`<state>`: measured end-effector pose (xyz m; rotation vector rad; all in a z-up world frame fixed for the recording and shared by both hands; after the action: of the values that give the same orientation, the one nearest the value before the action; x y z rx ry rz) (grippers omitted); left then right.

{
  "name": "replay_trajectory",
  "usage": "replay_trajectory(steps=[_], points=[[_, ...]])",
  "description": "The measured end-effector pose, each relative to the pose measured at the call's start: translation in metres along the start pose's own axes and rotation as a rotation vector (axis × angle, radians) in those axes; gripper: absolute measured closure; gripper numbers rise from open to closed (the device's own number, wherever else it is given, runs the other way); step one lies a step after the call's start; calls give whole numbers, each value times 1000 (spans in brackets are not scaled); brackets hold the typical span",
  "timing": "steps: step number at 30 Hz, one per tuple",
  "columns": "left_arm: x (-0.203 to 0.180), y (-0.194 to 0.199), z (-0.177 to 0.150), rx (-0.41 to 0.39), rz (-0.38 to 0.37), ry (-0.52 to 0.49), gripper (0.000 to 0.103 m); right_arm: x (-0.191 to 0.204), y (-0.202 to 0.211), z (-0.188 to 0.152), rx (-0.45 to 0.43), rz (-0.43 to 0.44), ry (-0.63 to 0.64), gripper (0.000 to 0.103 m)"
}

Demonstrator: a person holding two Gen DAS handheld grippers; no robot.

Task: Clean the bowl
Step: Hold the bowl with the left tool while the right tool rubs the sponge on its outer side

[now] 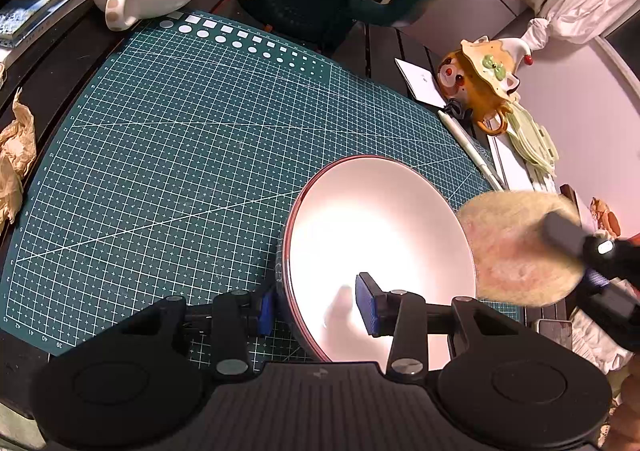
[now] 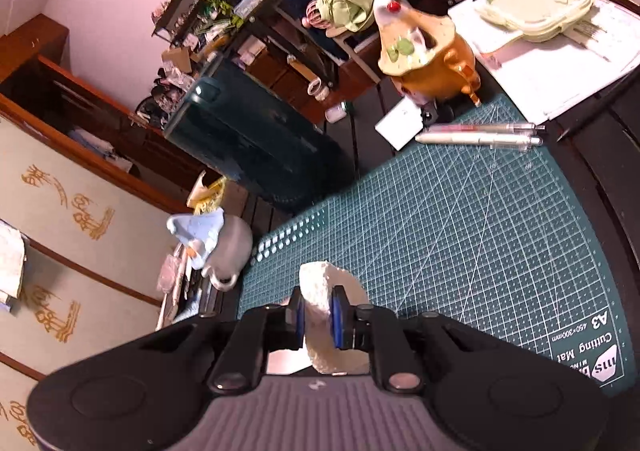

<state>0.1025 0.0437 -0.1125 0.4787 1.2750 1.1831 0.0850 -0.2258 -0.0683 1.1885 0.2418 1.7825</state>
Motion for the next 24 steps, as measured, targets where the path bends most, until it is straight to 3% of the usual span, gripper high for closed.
replay_trajectory(steps=[3, 8, 14, 19, 24], points=[[-1, -1, 2, 3, -3, 4, 63, -1, -9, -3, 35, -28, -2, 91], [0, -1, 2, 3, -2, 2, 63, 3, 16, 7, -45, 31, -10, 91], [0, -1, 3, 3, -1, 2, 63, -1, -6, -3, 29, -22, -7, 91], [2, -2, 4, 3, 1, 0, 63, 4, 17, 6, -47, 31, -7, 91], [-1, -3, 2, 1, 4, -1, 63, 1, -3, -3, 21, -16, 3, 91]])
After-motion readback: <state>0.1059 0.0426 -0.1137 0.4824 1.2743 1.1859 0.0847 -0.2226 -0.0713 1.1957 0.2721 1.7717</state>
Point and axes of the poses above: each gripper's, at about its wrist camera, not at the fingertips, and y roughly against the way its jaws point, x to its left, z to its top, the point moved 1 cm from there along -y, roughly the way its jaws point, and after that the axes turned 9 degrees about y, right-handed, at the moved point
